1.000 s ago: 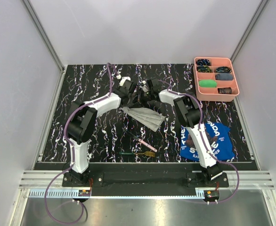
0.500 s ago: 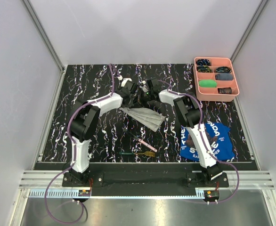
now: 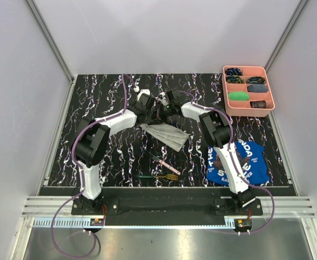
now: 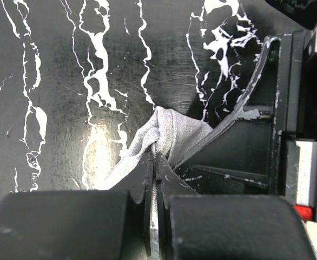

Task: Fold the napkin into a case and place the utensils inside
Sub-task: Grasp the top corner of the smaller rectangle folded napkin from the folded napkin.

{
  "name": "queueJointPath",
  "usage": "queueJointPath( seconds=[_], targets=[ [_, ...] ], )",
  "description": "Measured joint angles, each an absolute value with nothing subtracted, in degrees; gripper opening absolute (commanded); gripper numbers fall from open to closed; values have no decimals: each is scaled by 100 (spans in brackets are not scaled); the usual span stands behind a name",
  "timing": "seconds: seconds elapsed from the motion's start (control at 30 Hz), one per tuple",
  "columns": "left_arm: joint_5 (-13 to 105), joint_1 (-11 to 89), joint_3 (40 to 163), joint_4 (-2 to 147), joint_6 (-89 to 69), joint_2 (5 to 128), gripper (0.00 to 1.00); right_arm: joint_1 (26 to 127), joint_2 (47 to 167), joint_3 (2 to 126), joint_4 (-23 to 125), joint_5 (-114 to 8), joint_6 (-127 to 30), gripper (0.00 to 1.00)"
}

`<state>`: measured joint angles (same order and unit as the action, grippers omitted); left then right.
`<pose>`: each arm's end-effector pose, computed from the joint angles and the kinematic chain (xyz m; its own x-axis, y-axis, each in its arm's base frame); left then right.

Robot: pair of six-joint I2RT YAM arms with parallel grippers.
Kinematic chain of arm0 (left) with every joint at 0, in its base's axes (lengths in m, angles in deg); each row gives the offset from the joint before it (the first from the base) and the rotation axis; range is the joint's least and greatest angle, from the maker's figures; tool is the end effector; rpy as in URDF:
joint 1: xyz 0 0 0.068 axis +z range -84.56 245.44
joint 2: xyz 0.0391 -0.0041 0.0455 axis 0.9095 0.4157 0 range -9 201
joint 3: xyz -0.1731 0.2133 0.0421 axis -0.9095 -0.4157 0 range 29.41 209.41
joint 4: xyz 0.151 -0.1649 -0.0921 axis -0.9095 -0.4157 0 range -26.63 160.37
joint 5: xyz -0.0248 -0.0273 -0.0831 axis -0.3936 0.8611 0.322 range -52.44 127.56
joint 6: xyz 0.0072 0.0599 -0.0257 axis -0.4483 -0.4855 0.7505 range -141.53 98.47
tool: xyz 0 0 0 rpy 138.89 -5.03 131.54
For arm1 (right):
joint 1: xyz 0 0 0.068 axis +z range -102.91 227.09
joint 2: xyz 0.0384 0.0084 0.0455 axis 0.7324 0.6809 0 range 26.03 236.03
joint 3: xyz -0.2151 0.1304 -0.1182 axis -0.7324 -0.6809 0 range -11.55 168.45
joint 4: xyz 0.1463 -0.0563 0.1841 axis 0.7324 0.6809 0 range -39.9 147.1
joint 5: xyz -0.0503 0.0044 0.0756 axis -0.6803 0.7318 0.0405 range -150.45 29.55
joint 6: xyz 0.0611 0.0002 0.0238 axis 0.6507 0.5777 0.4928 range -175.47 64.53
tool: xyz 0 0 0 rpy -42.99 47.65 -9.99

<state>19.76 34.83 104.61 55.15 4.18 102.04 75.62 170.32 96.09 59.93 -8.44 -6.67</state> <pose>0.3615 -0.1956 0.1866 -0.7417 -0.0411 -0.6695 -0.0026 0.9983 -0.0584 0.4435 0.2875 0.1085 -0.9996 -0.0163 -0.0235 -0.0283 0.4460 0.8946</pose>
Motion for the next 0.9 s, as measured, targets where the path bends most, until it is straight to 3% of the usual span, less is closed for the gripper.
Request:
queueJointPath(
  seconds=[0.33,0.6,0.67,0.7,0.77,0.9],
  targets=[
    [1779,3491,9965,6280,281,10042,0,7586,17104,9556,5593,-816,179,4],
    [1722,3472,9519,6924,58,9867,0,7590,17747,10520,5997,-538,-173,12],
    [1781,3472,9519,6913,88,9867,4,7590,17760,10579,6192,-547,-422,14],
    [1803,3470,9519,6894,99,9867,13,7588,17760,10582,6246,-547,-536,15],
    [1820,3459,9517,6848,141,9867,20,7586,17758,10579,6331,-547,-700,19],
    [1781,3419,9525,6730,226,9782,27,7562,17653,10501,6397,-551,-949,21]
  ],
)
